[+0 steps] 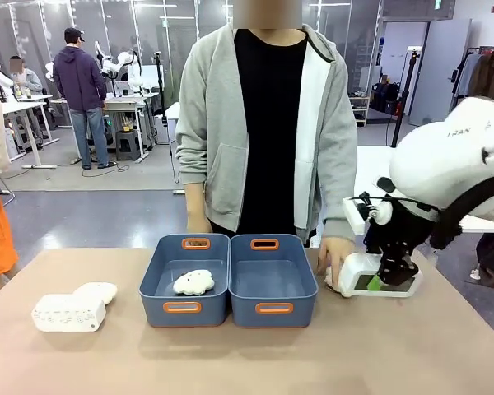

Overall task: Sort the digital clocks into the basket.
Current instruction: Pick up the Digital clock from the table and place it into the empty Plastic storage basket.

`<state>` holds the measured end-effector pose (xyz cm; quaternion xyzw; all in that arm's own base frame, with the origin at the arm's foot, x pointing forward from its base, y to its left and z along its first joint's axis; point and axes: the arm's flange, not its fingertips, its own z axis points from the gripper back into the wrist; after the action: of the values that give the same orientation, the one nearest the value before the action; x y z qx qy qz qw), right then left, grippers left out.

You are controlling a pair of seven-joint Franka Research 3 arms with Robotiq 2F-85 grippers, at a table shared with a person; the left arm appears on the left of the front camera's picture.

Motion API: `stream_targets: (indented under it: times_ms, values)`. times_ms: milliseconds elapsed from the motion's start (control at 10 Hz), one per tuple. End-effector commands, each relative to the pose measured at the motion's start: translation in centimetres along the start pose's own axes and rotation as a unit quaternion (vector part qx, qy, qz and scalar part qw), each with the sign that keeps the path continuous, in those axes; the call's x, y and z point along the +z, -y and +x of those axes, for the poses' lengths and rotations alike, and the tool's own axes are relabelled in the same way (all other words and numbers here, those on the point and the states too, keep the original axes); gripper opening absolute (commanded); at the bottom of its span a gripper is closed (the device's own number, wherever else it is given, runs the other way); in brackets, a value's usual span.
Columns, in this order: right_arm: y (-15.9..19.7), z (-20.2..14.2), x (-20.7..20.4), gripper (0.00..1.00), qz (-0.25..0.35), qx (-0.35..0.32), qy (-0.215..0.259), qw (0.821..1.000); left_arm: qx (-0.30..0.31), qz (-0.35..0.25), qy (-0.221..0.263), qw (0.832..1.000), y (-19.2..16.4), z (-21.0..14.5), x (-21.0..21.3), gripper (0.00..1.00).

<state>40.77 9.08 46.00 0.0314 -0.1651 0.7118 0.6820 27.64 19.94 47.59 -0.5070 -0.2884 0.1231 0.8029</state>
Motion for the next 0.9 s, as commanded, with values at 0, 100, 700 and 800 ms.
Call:
stream_targets:
  times_ms: [0, 100, 700, 800]
  values:
    - [-5.8, -1.1, 4.1, 0.0, -0.035, -0.006, 0.023, 0.999, -0.01, -0.013, 0.003, 1.0, -0.1, 0.3, 0.0, 1.0]
    - [-7.9, -2.3, 6.9, 0.0, -0.051, 0.007, 0.057, 0.997, -0.01, -0.013, 0.003, 1.0, -0.1, 0.3, 0.0, 1.0]
    - [-8.2, -1.1, 8.1, 0.0, -0.051, 0.016, 0.103, 0.993, -0.01, -0.013, 0.003, 1.0, -0.1, 0.3, 0.0, 1.0]
    - [-8.4, -1.3, 8.1, 0.0, -0.052, 0.017, 0.106, 0.993, -0.01, -0.013, 0.003, 1.0, -0.1, 0.3, 0.0, 1.0]
